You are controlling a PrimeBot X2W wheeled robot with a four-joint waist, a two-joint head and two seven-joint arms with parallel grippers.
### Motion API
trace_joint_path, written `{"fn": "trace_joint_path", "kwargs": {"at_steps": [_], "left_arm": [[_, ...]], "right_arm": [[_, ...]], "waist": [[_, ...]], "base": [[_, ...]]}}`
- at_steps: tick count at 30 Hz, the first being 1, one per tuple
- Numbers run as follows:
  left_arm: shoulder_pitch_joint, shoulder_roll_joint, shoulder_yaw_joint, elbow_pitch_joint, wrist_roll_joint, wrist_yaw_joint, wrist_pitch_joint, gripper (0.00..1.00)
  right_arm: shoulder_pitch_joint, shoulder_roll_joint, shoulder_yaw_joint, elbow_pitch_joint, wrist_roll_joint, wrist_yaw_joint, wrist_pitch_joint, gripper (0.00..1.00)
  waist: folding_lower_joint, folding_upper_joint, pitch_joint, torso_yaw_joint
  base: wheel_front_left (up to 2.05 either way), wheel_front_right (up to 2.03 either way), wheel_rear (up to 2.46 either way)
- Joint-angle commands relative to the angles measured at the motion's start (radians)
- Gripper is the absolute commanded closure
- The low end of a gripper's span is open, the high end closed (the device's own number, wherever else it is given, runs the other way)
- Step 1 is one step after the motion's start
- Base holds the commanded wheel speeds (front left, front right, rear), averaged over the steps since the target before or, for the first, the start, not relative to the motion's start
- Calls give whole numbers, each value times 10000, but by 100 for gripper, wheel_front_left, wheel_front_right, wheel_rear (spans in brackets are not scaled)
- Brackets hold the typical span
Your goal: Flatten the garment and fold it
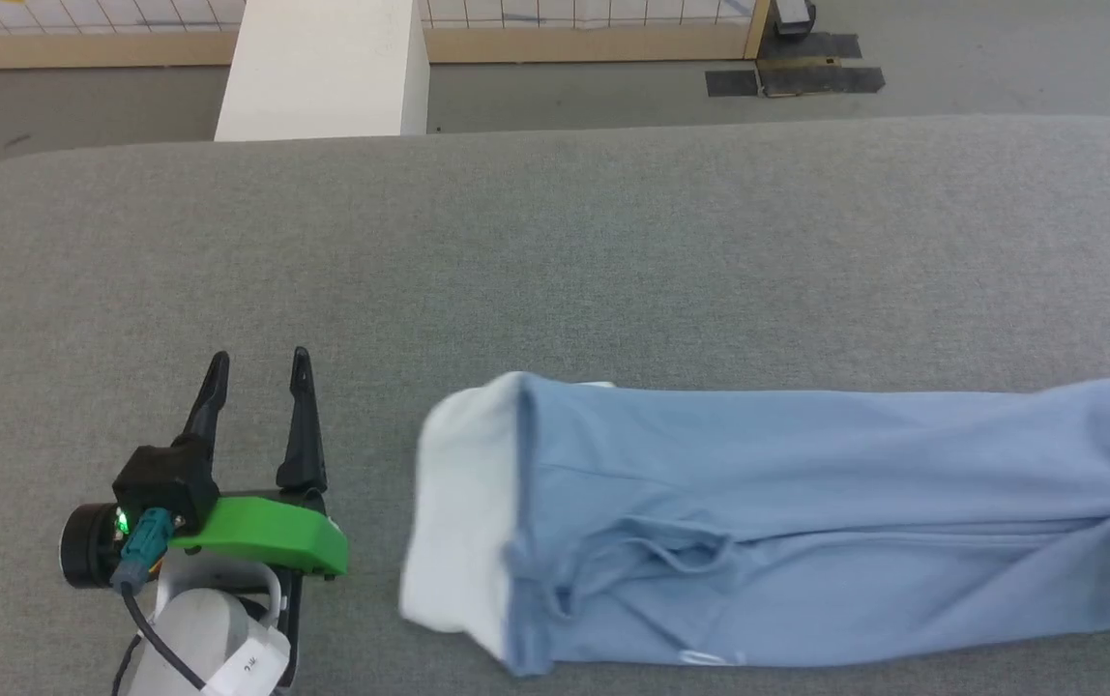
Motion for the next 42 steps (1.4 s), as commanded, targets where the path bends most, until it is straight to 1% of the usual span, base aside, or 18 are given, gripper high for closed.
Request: {"fn": "trace_joint_path", "kwargs": {"at_steps": [1,3,6,8,10,14,17,19,22,24,26,28,31,34,36,41,42], "left_arm": [[-7,-65,58,42,168,-84,-49,0],[3,-113,83,67,199,-121,-49,0],[30,-178,126,124,236,-178,-49,0],[56,-201,165,167,256,-223,-49,0],[100,-208,225,200,269,-264,-49,0],[217,-242,305,238,313,-312,-49,0],[256,-286,321,256,346,-340,-49,0],[255,-311,315,271,368,-361,-49,0],[210,-338,315,276,394,-394,-49,0],[138,-350,311,292,411,-426,-49,0],[32,-364,298,312,430,-462,-49,0],[-91,-387,290,324,443,-490,-49,0],[-256,-452,208,321,481,-543,-49,0],[-412,-507,139,322,511,-587,-49,0],[-494,-538,124,315,527,-605,-49,0],[-612,-597,138,314,570,-640,-49,0],[-629,-605,139,325,577,-650,-49,0]], "right_arm": [[-118,-45,-136,-37,-122,-19,-126,100],[-68,-116,-148,-77,-203,-19,-208,100],[158,-201,273,-478,-58,-19,-261,100],[439,-227,785,-1078,190,-19,-90,100],[751,-147,1440,-2009,612,-19,292,100],[1474,-122,3075,-4459,1421,-19,1273,100],[1718,-328,4559,-6215,1902,-19,1958,100],[1656,-544,5542,-7005,2087,-19,2236,100],[1273,-829,7085,-7534,2308,-19,2445,100],[830,-958,8161,-7482,2454,-19,2483,100],[310,-973,9129,-7131,2584,-19,2394,100],[-223,-820,9936,-6546,2633,-19,2162,100],[-851,-318,10859,-5286,2717,-19,1715,100],[-1259,135,11475,-4008,2987,-19,1209,100],[-1464,375,11737,-3131,3377,-19,865,100],[-2071,560,12156,-1140,3669,-19,289,100],[-2136,564,12194,-915,3783,-19,183,64]], "waist": [[0,0,18,20],[0,0,18,36],[0,0,-49,79],[0,0,-119,108],[0,0,-205,110],[0,0,-337,119],[0,0,-376,152],[0,0,-372,177],[0,0,-308,216],[0,0,-243,259],[0,0,-166,335],[0,0,-79,423],[0,0,77,622],[0,0,236,793],[0,0,343,902],[0,0,581,1080],[0,0,606,1102]], "base": [[0,0,0],[0,0,0],[0,0,0],[0,0,0],[0,0,0],[0,0,0],[0,0,0],[0,0,0],[0,0,0],[0,0,0],[0,0,0],[0,0,0],[0,0,0],[0,0,0],[0,0,0],[0,0,0],[0,0,0]]}}
